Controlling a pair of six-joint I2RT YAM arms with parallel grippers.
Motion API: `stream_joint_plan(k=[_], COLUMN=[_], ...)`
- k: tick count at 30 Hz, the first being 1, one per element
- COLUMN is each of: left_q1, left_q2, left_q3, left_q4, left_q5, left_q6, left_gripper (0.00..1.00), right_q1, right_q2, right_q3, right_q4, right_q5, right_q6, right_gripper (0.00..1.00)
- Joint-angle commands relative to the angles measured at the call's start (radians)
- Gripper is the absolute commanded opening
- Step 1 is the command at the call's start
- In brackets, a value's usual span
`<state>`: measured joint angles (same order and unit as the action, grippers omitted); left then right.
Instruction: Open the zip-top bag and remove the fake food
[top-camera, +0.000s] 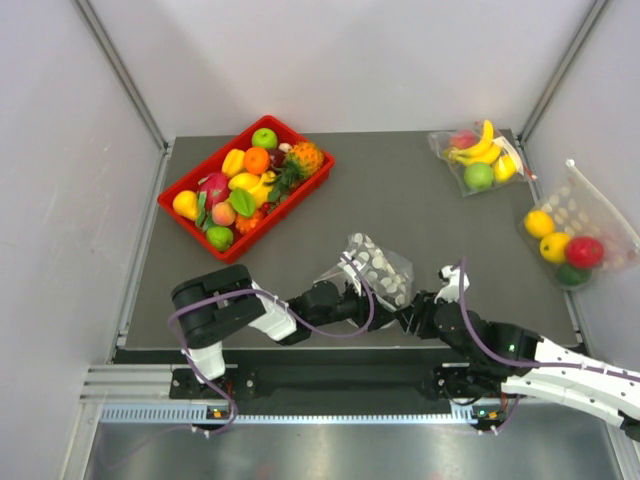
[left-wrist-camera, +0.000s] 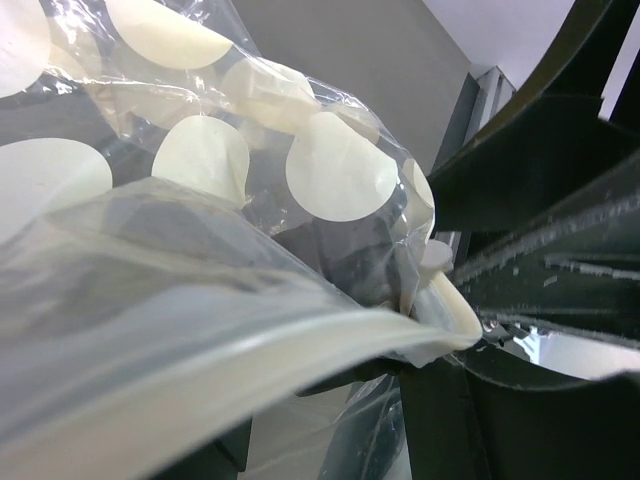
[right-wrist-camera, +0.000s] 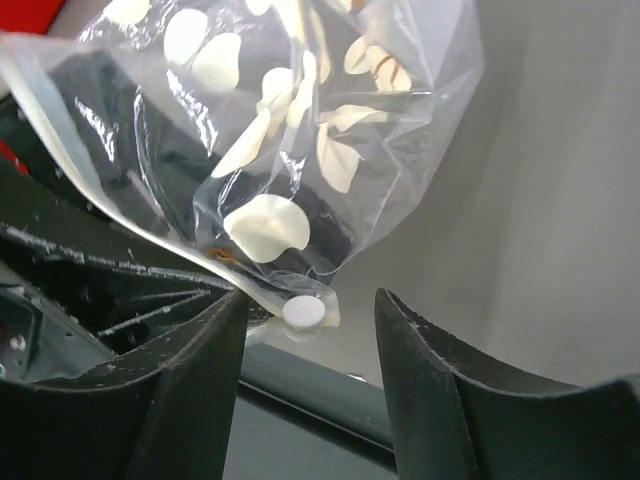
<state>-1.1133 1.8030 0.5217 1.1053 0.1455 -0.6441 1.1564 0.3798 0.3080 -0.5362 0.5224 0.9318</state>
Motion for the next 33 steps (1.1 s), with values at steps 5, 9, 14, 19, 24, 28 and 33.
stream_joint_plan(k=[5, 9, 14, 19, 24, 28, 33], left_q1=[0.007, 0.007, 0.007, 0.024, 0.05, 0.063, 0.067], left_q2=[-0.033, -0.028, -0.031, -0.047, -0.088, -0.111, -0.11], left_q3=[0.023, 0.015, -0.005, -0.031, -0.09, -0.115, -0.123], left_q4=[0.114, 0.134, 0.168, 0.162, 0.169, 0.153, 0.149], left_q5=[0.077, 0.118, 0.147, 0.158, 0.186, 0.197, 0.19], left_q6=[-0.031, -0.028, -0.025, -0.025, -0.014, 0.001, -0.005], left_gripper=[0.27, 0.28, 0.3, 0.33, 0.37, 0.39, 0.45], right_q1=[0.009, 0.009, 0.009, 0.009, 0.009, 0.009, 0.011], right_q2=[0.067, 0.099, 0.088, 0.021, -0.082, -0.096, -0.02], right_q3=[-0.009, -0.027, -0.024, -0.009, -0.007, -0.012, 0.005], right_q4=[0.189, 0.246, 0.22, 0.083, -0.013, -0.036, -0.03], right_q5=[-0.111, -0.096, -0.067, -0.015, 0.045, 0.067, 0.06], right_q6=[-0.116, -0.132, -0.143, -0.096, -0.034, -0.01, -0.014], right_gripper=[0.55, 0.48, 0.09, 0.0, 0.0, 0.0, 0.0])
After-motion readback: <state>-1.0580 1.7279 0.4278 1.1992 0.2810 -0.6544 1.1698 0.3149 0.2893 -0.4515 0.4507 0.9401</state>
